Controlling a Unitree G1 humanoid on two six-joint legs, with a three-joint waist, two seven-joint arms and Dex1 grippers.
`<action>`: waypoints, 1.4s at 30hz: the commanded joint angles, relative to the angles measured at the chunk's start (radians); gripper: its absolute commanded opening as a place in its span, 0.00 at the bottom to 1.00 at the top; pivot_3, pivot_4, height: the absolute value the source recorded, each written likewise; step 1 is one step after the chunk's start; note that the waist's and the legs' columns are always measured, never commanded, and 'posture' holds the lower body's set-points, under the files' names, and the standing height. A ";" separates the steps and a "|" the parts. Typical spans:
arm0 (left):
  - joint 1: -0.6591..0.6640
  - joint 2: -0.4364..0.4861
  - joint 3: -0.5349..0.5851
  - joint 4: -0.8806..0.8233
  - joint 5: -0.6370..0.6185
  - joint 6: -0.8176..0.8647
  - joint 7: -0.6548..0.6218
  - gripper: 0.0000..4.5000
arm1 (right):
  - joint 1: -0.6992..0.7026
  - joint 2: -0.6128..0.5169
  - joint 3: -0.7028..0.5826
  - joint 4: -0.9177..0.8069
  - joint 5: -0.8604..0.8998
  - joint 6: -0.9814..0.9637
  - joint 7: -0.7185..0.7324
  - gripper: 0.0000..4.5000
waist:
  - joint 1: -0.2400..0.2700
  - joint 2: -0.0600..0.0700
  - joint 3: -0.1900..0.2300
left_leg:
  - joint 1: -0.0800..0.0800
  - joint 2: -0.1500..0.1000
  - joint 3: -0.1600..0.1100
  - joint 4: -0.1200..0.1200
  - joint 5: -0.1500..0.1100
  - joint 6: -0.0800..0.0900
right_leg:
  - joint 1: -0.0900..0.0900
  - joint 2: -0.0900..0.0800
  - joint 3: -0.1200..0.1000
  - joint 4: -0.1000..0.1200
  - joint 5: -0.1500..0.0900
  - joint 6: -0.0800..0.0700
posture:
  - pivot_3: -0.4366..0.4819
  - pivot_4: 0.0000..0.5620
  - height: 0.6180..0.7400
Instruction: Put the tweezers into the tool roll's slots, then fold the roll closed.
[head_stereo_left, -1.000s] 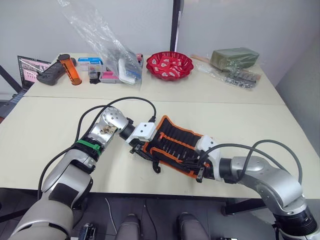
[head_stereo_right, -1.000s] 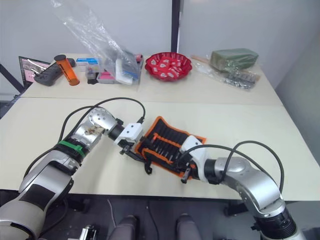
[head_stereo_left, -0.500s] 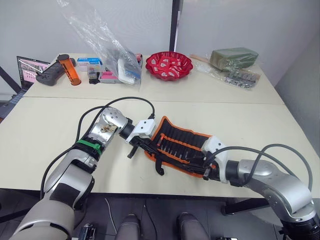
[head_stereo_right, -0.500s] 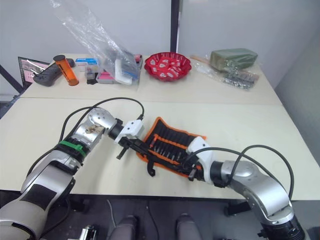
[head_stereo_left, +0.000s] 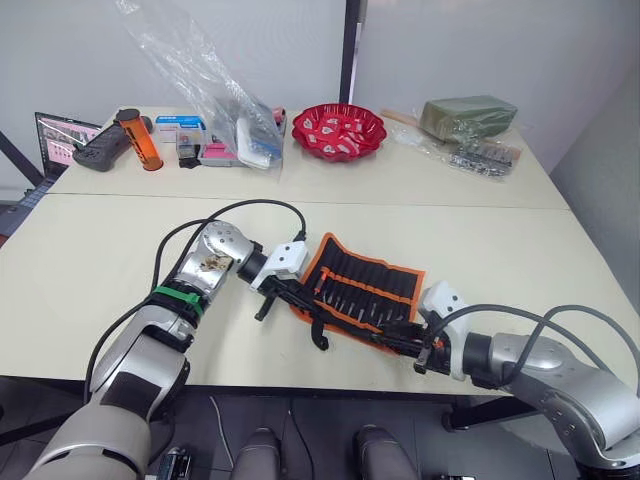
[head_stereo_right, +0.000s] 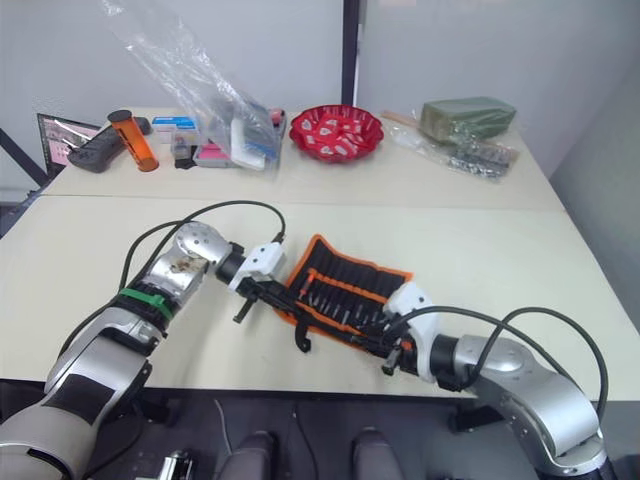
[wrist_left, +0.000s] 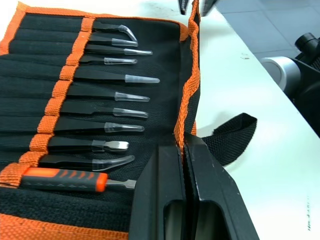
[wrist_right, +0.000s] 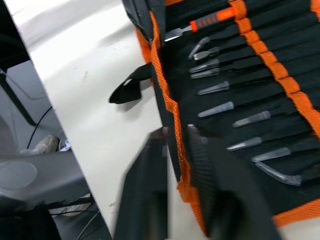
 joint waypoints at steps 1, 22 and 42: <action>-0.027 -0.025 0.052 0.027 0.022 -0.051 0.020 0.00 | -0.010 -0.006 -0.025 0.019 -0.019 -0.050 -0.007 0.01 | 0.000 0.000 0.000 | 0.000 0.000 0.000 0.000 0.000 0.000 | 0.000 0.000 0.000 0.000 0.000 0.000 | 0.48 0.27 0.96; -0.068 -0.135 0.084 0.210 0.250 -0.101 0.263 0.00 | -0.089 -0.006 0.121 0.284 -0.286 -0.274 -0.022 0.01 | 0.003 0.000 0.000 | 0.001 -0.001 0.000 0.001 0.000 0.000 | 0.001 0.000 0.000 0.000 0.000 0.000 | 0.48 0.27 0.96; -0.024 -0.103 0.320 -0.094 0.000 0.254 0.190 0.99 | -0.062 0.108 -0.162 0.043 0.111 -0.101 -0.104 0.73 | -0.001 0.000 0.000 | 0.001 -0.001 0.000 0.001 0.000 0.000 | 0.001 0.000 0.000 0.001 0.000 0.000 | 0.48 0.27 0.96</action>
